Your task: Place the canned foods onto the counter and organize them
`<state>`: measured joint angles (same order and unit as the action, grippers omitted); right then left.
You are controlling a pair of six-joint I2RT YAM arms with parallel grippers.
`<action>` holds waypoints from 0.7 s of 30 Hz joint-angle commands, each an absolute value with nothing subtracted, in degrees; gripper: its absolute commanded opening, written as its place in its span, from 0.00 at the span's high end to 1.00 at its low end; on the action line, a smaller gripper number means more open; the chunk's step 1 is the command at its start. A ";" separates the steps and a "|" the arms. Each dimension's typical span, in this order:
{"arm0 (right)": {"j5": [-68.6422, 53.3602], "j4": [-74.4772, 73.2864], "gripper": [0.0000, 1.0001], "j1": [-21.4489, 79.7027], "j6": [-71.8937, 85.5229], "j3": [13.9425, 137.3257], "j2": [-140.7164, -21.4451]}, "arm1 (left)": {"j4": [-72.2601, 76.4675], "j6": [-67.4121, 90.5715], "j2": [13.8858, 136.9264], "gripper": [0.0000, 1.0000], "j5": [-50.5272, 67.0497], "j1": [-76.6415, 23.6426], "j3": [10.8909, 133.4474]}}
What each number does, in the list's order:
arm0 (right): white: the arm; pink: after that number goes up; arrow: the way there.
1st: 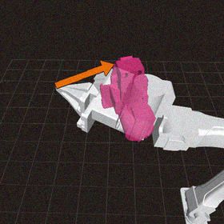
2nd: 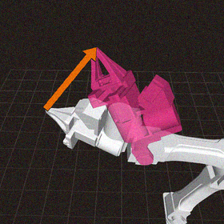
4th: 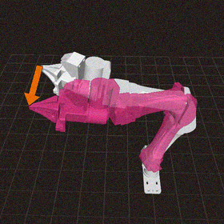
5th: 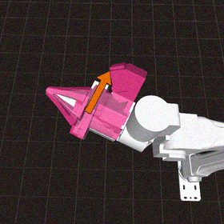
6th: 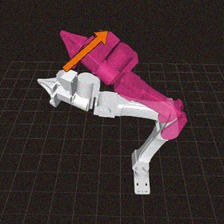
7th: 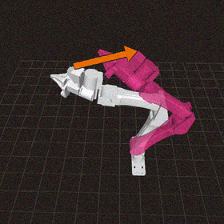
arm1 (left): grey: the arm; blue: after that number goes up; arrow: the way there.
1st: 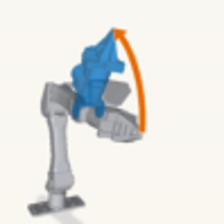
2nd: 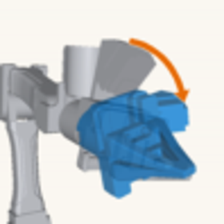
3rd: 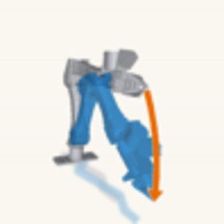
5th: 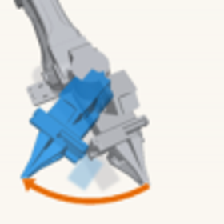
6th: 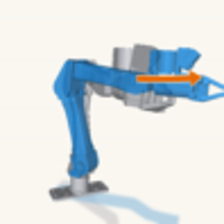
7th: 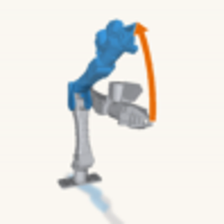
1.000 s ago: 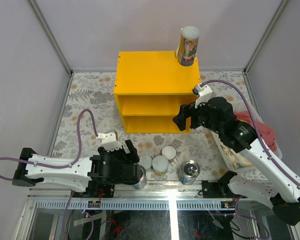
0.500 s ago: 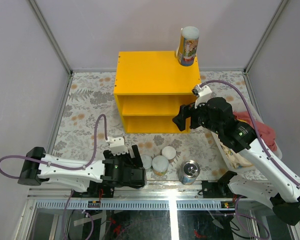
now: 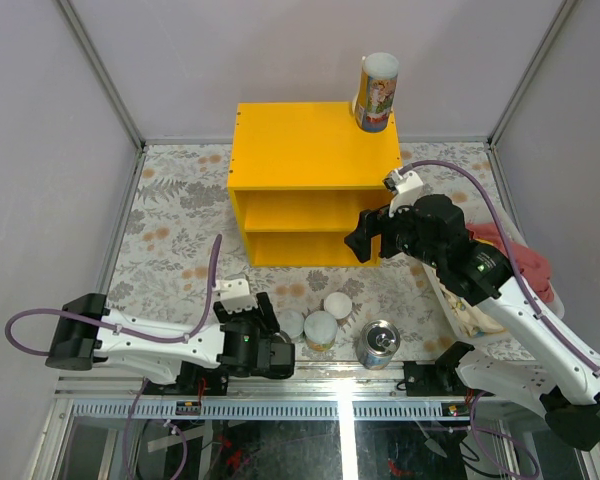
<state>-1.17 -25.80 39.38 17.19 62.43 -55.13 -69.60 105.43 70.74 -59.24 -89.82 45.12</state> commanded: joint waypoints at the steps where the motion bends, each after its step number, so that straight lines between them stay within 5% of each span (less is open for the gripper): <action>1: -2.70 -22.76 0.08 39.64 17.48 63.10 -55.31 | -67.59 107.36 69.36 0.57 -65.10 -90.43 43.01; 4: -2.80 -22.81 0.08 39.64 17.50 63.58 -55.65 | -66.11 106.60 68.96 0.71 -65.22 -90.34 41.92; 21: -3.34 -23.64 0.08 39.64 17.58 66.74 -56.80 | -66.53 90.70 60.51 1.00 -72.39 -90.81 51.31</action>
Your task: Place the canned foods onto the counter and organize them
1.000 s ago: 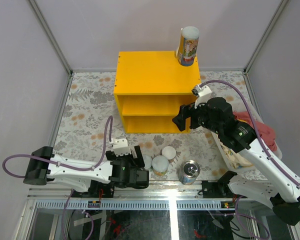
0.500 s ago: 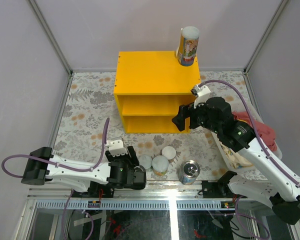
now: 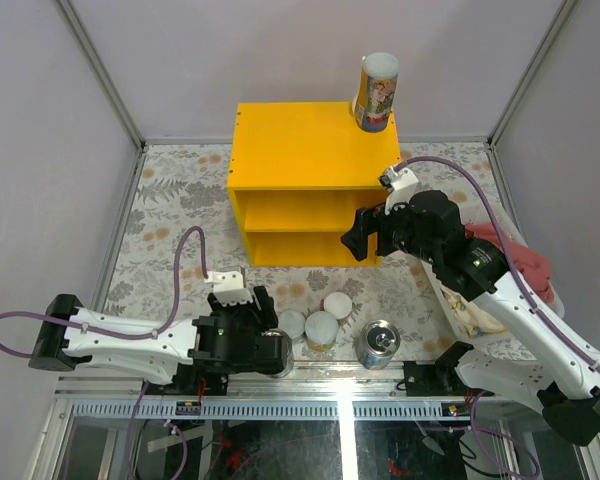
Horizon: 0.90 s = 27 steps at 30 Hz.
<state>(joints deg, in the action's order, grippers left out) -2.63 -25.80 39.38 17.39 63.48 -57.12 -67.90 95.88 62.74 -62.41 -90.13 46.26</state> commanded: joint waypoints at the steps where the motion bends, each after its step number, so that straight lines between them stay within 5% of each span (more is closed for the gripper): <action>1: -3.34 -23.69 0.08 39.64 17.60 66.76 -56.78 | -66.53 89.58 60.46 1.00 -72.79 -90.79 52.00; 16: -9.31 -26.44 0.12 39.64 10.95 70.61 -57.41 | -62.18 69.40 60.15 1.00 -78.44 -91.81 61.62; 23: -23.13 -25.80 0.12 39.64 6.30 70.33 -55.73 | -28.81 34.19 51.75 1.00 -68.89 -92.36 56.62; 27: -30.57 -25.31 0.11 39.64 5.64 69.20 -54.27 | -23.99 26.92 51.23 1.00 -63.61 -92.31 58.40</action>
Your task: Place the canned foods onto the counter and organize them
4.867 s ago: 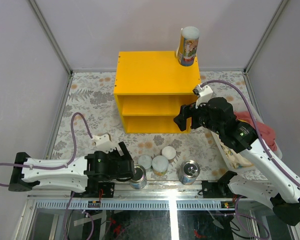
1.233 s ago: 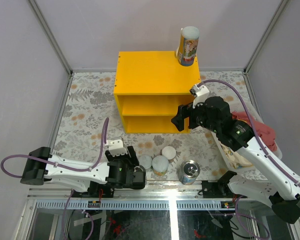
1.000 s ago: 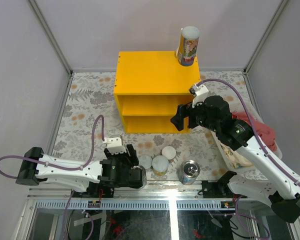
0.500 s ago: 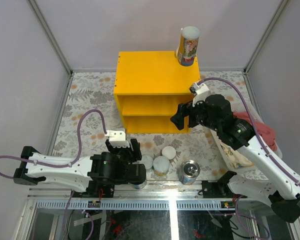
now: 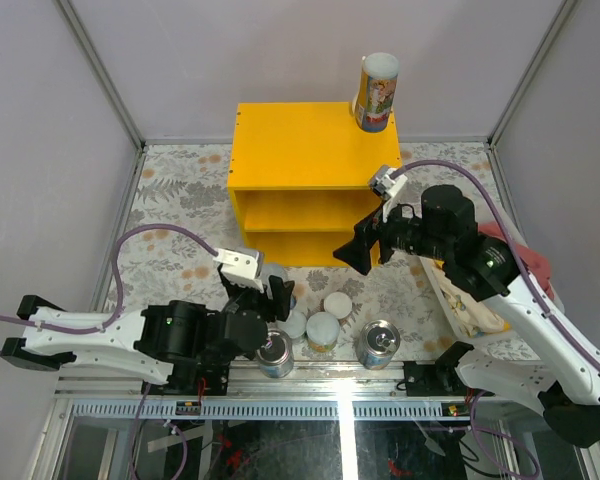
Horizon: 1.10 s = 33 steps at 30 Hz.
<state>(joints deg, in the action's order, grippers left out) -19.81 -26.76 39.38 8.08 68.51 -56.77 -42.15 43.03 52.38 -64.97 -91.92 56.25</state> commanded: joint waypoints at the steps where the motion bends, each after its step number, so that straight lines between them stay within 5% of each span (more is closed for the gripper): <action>1: -31.95 -24.57 0.11 39.64 5.63 68.76 -53.67 | -23.91 25.31 52.07 1.00 -62.35 -92.35 59.51; 33: -48.42 -12.96 0.10 40.83 11.16 65.30 -49.77 | -23.40 10.92 60.35 1.00 -45.11 -92.12 85.37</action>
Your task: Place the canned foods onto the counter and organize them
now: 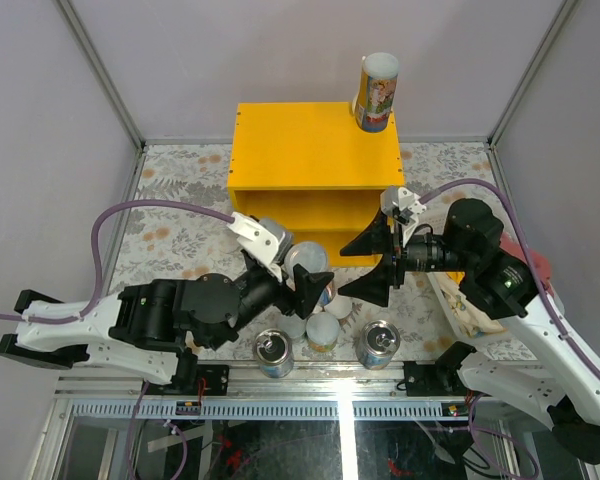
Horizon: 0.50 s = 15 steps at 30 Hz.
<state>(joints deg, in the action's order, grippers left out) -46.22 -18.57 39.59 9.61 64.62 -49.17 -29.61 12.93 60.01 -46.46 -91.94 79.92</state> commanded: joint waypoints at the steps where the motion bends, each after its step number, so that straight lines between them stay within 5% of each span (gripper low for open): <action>1: -48.35 -12.57 0.10 41.08 11.04 65.49 -50.02 | -23.39 10.78 60.61 1.00 -44.83 -92.09 85.88; 15: -47.39 -11.42 0.10 46.75 9.52 70.30 -53.79 | -24.24 11.25 62.46 1.00 -36.34 -86.57 90.70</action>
<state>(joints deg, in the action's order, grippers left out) -46.74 -14.81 44.29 9.87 66.92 -53.30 -30.89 11.70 63.02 -39.92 -88.73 86.52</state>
